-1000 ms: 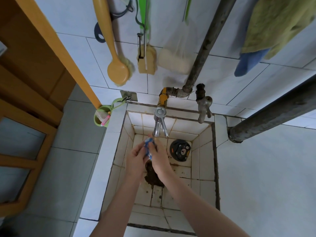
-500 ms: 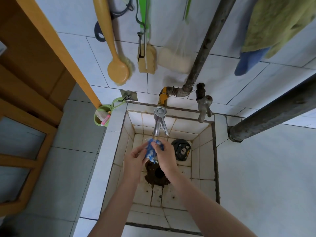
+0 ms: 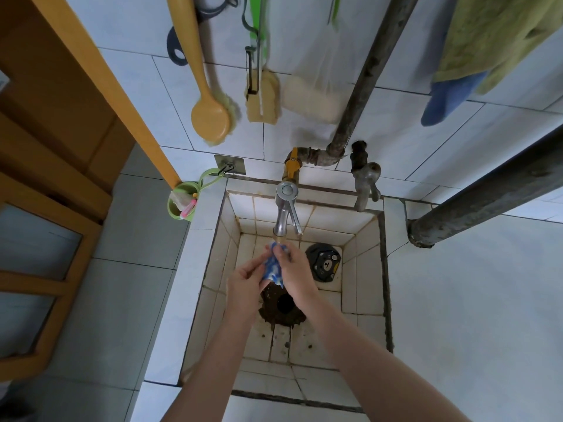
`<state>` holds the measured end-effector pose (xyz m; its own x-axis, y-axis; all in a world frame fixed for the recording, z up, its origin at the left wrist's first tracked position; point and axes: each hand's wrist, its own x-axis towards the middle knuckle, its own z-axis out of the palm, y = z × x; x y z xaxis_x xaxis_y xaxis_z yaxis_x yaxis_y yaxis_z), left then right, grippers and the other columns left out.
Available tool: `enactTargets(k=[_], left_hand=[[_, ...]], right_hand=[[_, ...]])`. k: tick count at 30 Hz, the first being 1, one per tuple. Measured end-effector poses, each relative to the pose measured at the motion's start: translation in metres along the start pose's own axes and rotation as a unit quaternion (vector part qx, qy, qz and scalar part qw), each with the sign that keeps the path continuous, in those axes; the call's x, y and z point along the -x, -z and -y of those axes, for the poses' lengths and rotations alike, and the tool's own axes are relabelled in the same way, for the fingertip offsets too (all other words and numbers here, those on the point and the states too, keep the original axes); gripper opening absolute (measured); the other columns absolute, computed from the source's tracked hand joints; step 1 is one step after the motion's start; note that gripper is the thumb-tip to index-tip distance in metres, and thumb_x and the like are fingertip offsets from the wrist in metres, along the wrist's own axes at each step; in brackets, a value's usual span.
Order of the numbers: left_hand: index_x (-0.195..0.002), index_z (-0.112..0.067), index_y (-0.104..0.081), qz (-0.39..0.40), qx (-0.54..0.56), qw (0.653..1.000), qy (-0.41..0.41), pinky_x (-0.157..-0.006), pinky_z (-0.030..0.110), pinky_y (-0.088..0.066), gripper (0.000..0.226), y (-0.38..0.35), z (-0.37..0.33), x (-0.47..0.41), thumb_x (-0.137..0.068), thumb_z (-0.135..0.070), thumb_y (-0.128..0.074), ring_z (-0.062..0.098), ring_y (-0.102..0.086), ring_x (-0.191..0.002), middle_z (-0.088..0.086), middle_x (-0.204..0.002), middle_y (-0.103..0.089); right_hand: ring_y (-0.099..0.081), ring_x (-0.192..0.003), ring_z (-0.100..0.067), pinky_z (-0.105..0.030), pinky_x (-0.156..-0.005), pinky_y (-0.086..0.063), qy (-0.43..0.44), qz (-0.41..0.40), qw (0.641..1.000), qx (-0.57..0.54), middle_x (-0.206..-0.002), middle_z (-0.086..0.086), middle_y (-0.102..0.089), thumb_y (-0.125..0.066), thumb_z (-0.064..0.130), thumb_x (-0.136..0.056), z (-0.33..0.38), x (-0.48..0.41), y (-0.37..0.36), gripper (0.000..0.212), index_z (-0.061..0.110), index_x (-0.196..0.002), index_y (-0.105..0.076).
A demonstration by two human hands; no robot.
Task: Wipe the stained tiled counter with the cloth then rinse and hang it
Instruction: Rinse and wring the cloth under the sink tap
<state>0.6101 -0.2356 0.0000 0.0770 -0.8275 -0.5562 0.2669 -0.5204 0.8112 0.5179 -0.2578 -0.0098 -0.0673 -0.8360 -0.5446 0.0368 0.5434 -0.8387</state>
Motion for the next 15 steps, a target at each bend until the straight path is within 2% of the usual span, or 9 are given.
enactTargets(k=[2, 4, 7, 9, 10, 12, 14, 15], left_hand=[[-0.102, -0.013, -0.064, -0.003, 0.002, 1.000, 0.002, -0.068, 0.013, -0.054, 0.027, 0.003, 0.002, 0.000, -0.092, 0.002, -0.043, 0.015, -0.063, -0.097, 0.012, -0.111, -0.064], [-0.101, -0.014, -0.063, -0.021, 0.019, 1.000, 0.004, -0.068, 0.014, -0.054, 0.027, 0.008, 0.001, -0.004, -0.092, 0.001, -0.043, 0.018, -0.063, -0.099, 0.012, -0.112, -0.063], [-0.108, -0.011, -0.061, -0.050, 0.030, 0.998, 0.007, -0.070, 0.018, -0.056, 0.026, 0.017, -0.001, -0.010, -0.093, -0.001, -0.042, 0.019, -0.064, -0.098, 0.014, -0.113, -0.063], [-0.114, -0.009, -0.059, -0.062, 0.042, 0.997, 0.016, -0.070, 0.020, -0.057, 0.026, 0.021, -0.002, -0.014, -0.094, -0.003, -0.042, 0.022, -0.064, -0.099, 0.014, -0.114, -0.063], [-0.115, -0.010, -0.058, -0.062, 0.047, 0.997, 0.017, -0.070, 0.021, -0.057, 0.026, 0.022, -0.002, -0.015, -0.094, -0.004, -0.043, 0.023, -0.064, -0.100, 0.014, -0.114, -0.063], [-0.117, -0.010, -0.056, -0.060, 0.055, 0.997, 0.015, -0.067, 0.020, -0.056, 0.026, 0.022, -0.003, -0.014, -0.095, -0.006, -0.043, 0.023, -0.064, -0.100, 0.013, -0.113, -0.063], [-0.121, -0.009, -0.053, -0.055, 0.058, 0.997, 0.012, -0.066, 0.019, -0.056, 0.028, 0.019, -0.004, -0.013, -0.095, -0.007, -0.043, 0.023, -0.063, -0.099, 0.012, -0.113, -0.062], [-0.122, -0.008, -0.052, -0.049, 0.057, 0.997, 0.014, -0.066, 0.018, -0.056, 0.029, 0.018, -0.004, -0.013, -0.095, -0.007, -0.043, 0.022, -0.063, -0.099, 0.012, -0.113, -0.062]], right_hand=[[-0.060, -0.077, -0.011, -0.018, -0.069, -0.049, -0.004, -0.056, 0.998, 0.037, -0.084, -0.001, -0.059, -0.043, 0.027, -0.098, -0.002, -0.008, 0.000, 0.023, 0.008, -0.100, -0.057], [-0.063, -0.087, -0.016, -0.027, -0.078, -0.053, -0.014, -0.071, 0.997, -0.004, -0.093, -0.005, -0.062, -0.047, 0.028, -0.097, -0.005, -0.010, -0.001, 0.024, 0.007, -0.103, -0.058], [-0.060, -0.106, -0.022, -0.035, -0.094, -0.050, -0.047, -0.003, 0.986, -0.159, -0.112, -0.011, -0.060, -0.054, 0.022, -0.094, -0.007, -0.008, 0.002, 0.025, 0.005, -0.112, -0.054], [-0.057, -0.108, -0.023, -0.036, -0.101, -0.044, -0.072, 0.069, 0.950, -0.295, -0.108, -0.012, -0.057, -0.051, 0.010, -0.092, -0.007, -0.004, 0.006, 0.019, 0.001, -0.109, -0.051], [-0.057, -0.108, -0.022, -0.036, -0.102, -0.043, -0.068, 0.097, 0.945, -0.306, -0.106, -0.012, -0.057, -0.049, 0.003, -0.091, -0.006, -0.002, 0.009, 0.017, 0.001, -0.108, -0.052], [-0.062, -0.102, -0.016, -0.030, -0.096, -0.048, -0.021, 0.113, 0.974, -0.194, -0.102, -0.006, -0.064, -0.050, -0.001, -0.091, -0.003, 0.003, 0.011, 0.021, 0.002, -0.109, -0.058], [-0.065, -0.091, -0.011, -0.019, -0.081, -0.053, 0.030, 0.058, 0.996, -0.067, -0.098, -0.002, -0.068, -0.058, 0.004, -0.089, -0.001, 0.007, 0.011, 0.018, 0.007, -0.106, -0.064], [-0.065, -0.089, -0.010, -0.017, -0.075, -0.052, 0.039, 0.025, 0.998, -0.049, -0.097, -0.002, -0.068, -0.063, 0.006, -0.086, 0.001, 0.008, 0.011, 0.017, 0.006, -0.103, -0.064]])
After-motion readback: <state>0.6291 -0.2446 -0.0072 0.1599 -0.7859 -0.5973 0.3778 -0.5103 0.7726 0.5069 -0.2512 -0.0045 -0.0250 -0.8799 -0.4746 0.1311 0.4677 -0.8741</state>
